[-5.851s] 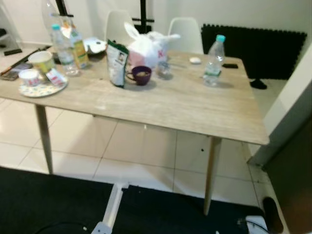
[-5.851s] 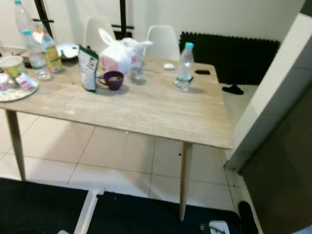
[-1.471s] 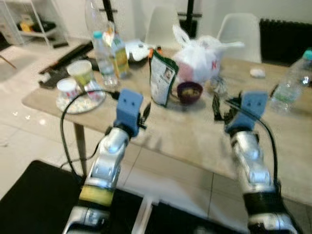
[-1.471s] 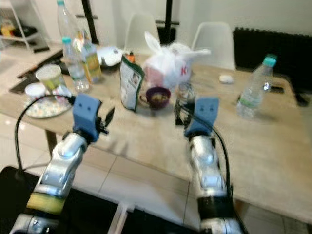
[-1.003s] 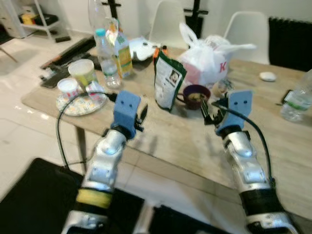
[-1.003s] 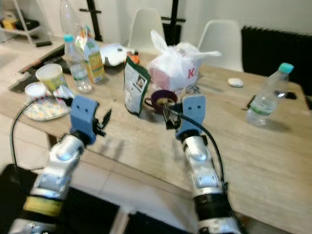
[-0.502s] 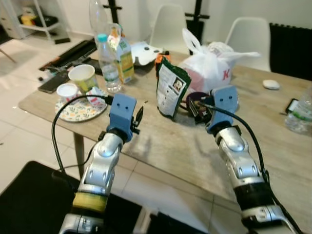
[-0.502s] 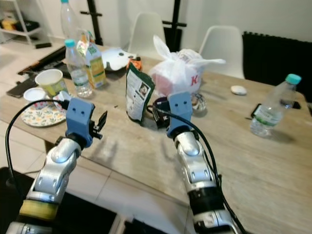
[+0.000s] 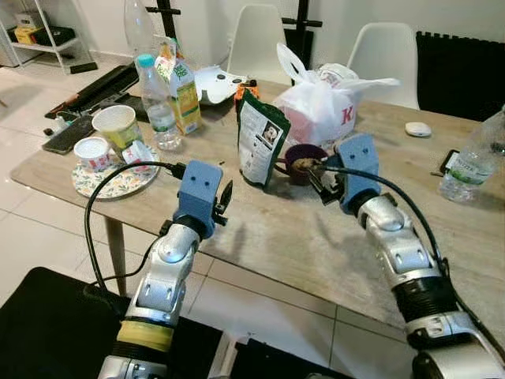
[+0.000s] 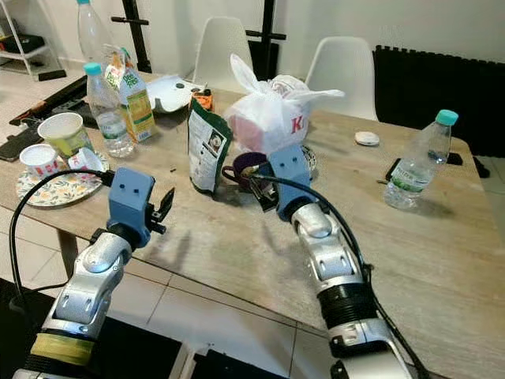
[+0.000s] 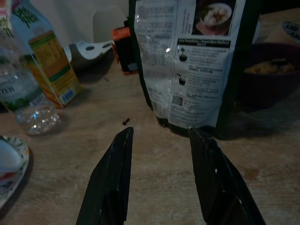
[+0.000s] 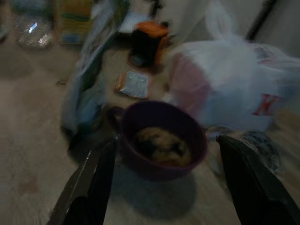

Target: Restocking fridge

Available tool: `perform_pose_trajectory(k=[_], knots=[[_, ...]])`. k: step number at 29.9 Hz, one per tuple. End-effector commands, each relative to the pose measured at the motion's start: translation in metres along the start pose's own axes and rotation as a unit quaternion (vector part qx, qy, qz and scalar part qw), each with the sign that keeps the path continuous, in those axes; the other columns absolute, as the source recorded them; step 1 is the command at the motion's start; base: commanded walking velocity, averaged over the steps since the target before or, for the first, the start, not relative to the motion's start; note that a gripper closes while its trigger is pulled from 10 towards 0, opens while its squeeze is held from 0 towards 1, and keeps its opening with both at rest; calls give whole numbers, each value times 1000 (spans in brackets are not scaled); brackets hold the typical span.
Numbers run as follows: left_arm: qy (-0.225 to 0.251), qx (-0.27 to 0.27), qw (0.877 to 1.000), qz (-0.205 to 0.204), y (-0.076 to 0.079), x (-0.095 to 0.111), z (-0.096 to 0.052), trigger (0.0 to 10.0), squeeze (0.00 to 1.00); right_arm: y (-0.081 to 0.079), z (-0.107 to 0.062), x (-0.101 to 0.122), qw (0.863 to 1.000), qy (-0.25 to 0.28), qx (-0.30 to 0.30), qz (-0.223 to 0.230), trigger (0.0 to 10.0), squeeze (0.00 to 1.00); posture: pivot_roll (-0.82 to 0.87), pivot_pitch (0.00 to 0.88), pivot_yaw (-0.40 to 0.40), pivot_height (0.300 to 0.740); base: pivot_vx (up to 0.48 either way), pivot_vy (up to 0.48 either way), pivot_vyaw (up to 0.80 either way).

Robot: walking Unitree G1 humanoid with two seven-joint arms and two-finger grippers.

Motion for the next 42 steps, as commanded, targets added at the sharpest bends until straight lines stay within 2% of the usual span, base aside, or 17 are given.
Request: perform_pose_trajectory(k=[1, 2, 4, 7, 11, 15, 22, 23, 24, 25, 28, 32, 37, 39, 42], knots=[[-16, 7, 1000, 12, -5, -6, -4, 10000, 0, -1, 4, 1, 999, -8, 24, -28, 10000, 0, 57, 47, -40, 740, 0, 0, 0], [-16, 7, 1000, 12, -5, -6, -4, 10000, 0, -1, 4, 1, 999, -8, 24, -28, 10000, 0, 57, 47, -40, 740, 0, 0, 0], [-21, 14, 1000, 16, -8, -7, -8, 10000, 0, -1, 13, 6, 996, -24, 43, -68, 10000, 0, 82, 77, -55, 740, 0, 0, 0], [-24, 18, 999, 18, -10, -8, -10, 10000, 0, -3, 17, 5, 994, -35, 54, -83, 10000, 0, 86, 82, -57, 740, 0, 0, 0], [-40, 31, 998, 23, -15, -14, -24, 10000, 0, -12, 25, 4, 985, -61, 85, -139, 10000, 0, 126, 132, -77, 740, 0, 0, 0], [-48, 36, 998, 25, -17, -15, -31, 10000, 0, -14, 29, 3, 977, -79, 102, -167, 10000, 0, 139, 154, -89, 740, 0, 0, 0], [-56, 48, 997, 25, -21, -15, -37, 10000, 0, -8, 33, 6, 972, -91, 86, -199, 10000, 0, 152, 178, -102, 740, 0, 0, 0], [-57, 48, 997, 25, -20, -15, -38, 10000, 0, -5, 34, 7, 971, -94, 76, -205, 3843, 0, 152, 181, -102, 740, 0, 0, 0], [-57, 48, 997, 25, -20, -15, -38, 10000, 0, -5, 34, 7, 971, -94, 76, -205, 3843, 0, 152, 181, -102, 740, 0, 0, 0], [-59, 48, 997, 24, -19, -15, -38, 10000, 0, -2, 34, 8, 971, -95, 65, -212, 0, 0, 148, 181, -102, 740, 0, 0, 0], [-62, 47, 997, 21, -18, -14, -39, 10000, 0, 3, 35, 11, 970, -96, 51, -219, 0, 0, 144, 180, -101, 740, 0, 0, 0], [-59, 43, 997, 17, -15, -13, -33, 10000, 0, 17, 32, 18, 971, -88, 26, -222, 0, 0, 118, 165, -95, 740, 0, 0, 0], [-56, 42, 997, 15, -13, -12, -27, 10000, 0, 26, 29, 22, 971, -84, 17, -223, 0, 0, 100, 149, -91, 740, 0, 0, 0], [-53, 40, 998, 12, -11, -11, -23, 10000, 0, 38, 25, 28, 973, -76, 7, -220, 0, 0, 87, 138, -91, 740, 0, 0, 0], [-51, 38, 998, 9, -8, -10, -20, 10000, 0, 47, 21, 33, 974, -68, 3, -215, 0, 0, 75, 132, -92, 740, 0, 0, 0]])
Point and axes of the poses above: a point about 5 cm out from each wrist's last joint towards the gripper, its own z axis pointing out of the wrist towards the gripper, its own x axis along the axis of the wrist's last joint, y = z × x, the point moved 1 cm from there along z, pointing out of the wrist towards the gripper, and after that the axes turned 13 degrees about z, right-handed, at the moved point
